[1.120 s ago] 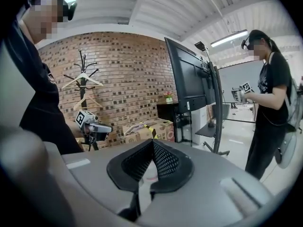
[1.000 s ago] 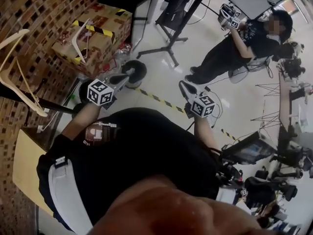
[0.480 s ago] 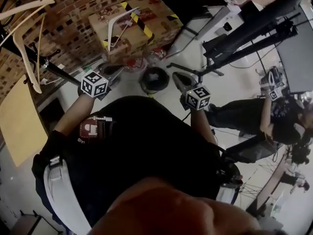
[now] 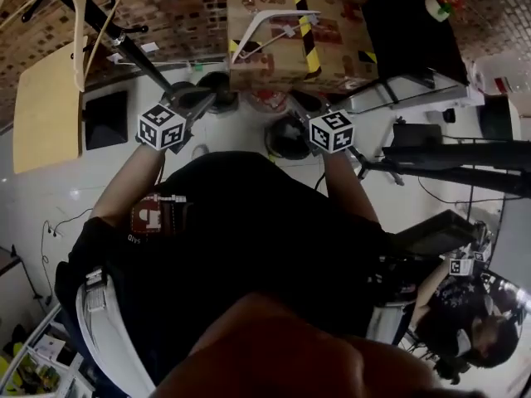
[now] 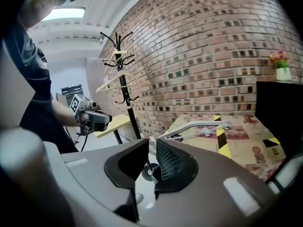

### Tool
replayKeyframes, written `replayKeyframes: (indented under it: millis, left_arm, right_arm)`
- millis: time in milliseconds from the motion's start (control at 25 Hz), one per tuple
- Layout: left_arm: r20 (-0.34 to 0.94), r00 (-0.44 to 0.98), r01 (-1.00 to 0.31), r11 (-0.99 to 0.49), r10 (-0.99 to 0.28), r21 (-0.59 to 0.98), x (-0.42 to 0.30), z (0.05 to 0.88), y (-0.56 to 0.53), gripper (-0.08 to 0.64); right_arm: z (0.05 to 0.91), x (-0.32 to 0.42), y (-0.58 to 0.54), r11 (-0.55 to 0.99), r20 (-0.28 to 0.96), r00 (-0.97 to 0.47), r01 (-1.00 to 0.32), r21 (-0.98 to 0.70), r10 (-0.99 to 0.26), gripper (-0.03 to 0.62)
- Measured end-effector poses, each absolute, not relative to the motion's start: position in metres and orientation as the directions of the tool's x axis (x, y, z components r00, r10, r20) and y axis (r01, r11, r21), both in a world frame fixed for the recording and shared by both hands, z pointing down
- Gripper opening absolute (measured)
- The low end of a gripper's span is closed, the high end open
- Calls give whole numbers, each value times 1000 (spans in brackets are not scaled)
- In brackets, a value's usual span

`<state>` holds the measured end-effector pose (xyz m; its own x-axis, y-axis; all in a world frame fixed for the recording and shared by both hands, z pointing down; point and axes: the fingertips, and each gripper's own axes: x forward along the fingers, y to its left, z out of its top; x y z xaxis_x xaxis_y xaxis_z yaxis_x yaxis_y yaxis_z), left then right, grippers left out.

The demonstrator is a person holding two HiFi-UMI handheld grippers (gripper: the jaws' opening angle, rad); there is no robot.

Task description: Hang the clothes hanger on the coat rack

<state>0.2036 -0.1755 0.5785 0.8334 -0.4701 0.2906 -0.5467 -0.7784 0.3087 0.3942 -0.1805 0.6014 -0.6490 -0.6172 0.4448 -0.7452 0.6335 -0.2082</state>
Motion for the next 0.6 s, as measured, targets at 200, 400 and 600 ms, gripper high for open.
replayKeyframes:
  millis: [200, 400, 600]
  left_arm:
    - [284, 824, -564, -763, -491, 317, 163, 589, -194, -8]
    - [287, 850, -522, -780, -441, 345, 128, 600, -208, -8]
    - [308, 864, -493, -792, -397, 360, 103, 612, -220, -8]
  right_arm:
    - [629, 335, -249, 641, 518, -643, -736, -217, -564, 127]
    - [674, 275, -307, 618, 639, -571, -764, -185, -515, 225]
    - [729, 255, -352, 509, 743, -404, -855, -101, -533, 323]
